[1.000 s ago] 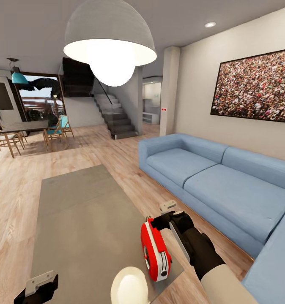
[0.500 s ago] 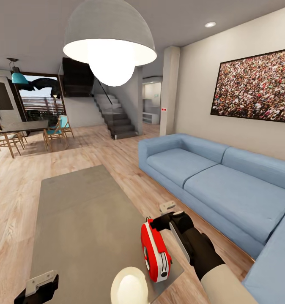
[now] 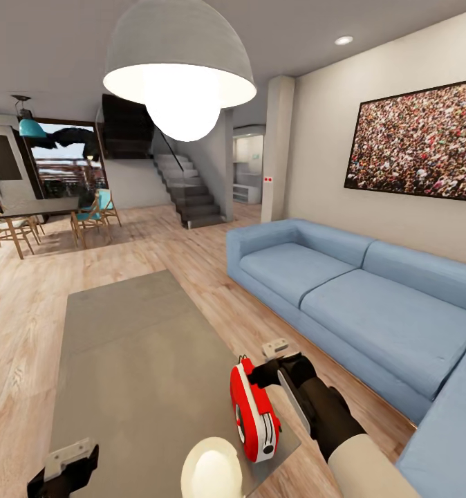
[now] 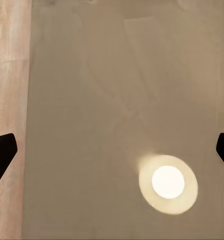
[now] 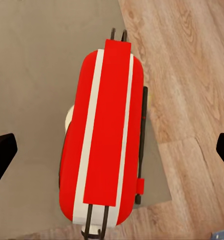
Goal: Turn on the radio receiver that's on the table in the living room.
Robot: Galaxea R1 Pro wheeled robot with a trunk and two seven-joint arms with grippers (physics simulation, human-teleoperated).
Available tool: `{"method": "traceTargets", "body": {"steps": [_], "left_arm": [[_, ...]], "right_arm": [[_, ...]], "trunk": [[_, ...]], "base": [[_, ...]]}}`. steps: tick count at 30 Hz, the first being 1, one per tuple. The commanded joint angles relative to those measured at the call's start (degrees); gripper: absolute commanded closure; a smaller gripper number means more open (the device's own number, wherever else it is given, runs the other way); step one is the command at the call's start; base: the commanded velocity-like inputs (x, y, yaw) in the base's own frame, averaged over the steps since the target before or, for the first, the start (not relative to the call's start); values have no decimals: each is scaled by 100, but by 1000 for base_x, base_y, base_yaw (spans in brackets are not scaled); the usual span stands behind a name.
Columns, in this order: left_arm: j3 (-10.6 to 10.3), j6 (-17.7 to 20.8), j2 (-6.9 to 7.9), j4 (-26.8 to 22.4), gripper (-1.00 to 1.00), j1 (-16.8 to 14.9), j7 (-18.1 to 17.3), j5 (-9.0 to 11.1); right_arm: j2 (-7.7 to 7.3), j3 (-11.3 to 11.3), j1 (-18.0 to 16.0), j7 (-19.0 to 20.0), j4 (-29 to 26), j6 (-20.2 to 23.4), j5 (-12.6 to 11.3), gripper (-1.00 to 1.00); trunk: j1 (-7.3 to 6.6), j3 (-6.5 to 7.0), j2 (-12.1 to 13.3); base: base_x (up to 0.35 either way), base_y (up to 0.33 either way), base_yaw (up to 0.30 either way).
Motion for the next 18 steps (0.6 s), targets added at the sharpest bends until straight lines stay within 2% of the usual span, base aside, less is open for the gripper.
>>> {"method": "traceTargets", "body": {"steps": [1,5,18], "left_arm": [[2,-3,8,-40,-100,0,-7,-3],[6,-21,10,-131,-100,0,-2,-5],[7,-34,3,-140,-100,0,25,-7]], "right_arm": [[0,-13,0,0,1,0,-1,-100],[0,-34,0,0,4,0,-1,-100],[0,-35,0,8,4,-9,-1,-100]], "trunk": [[0,0,0],[0,0,0],[286,-233,-521]], "base": [[0,0,0],[0,0,0],[0,0,0]]}}
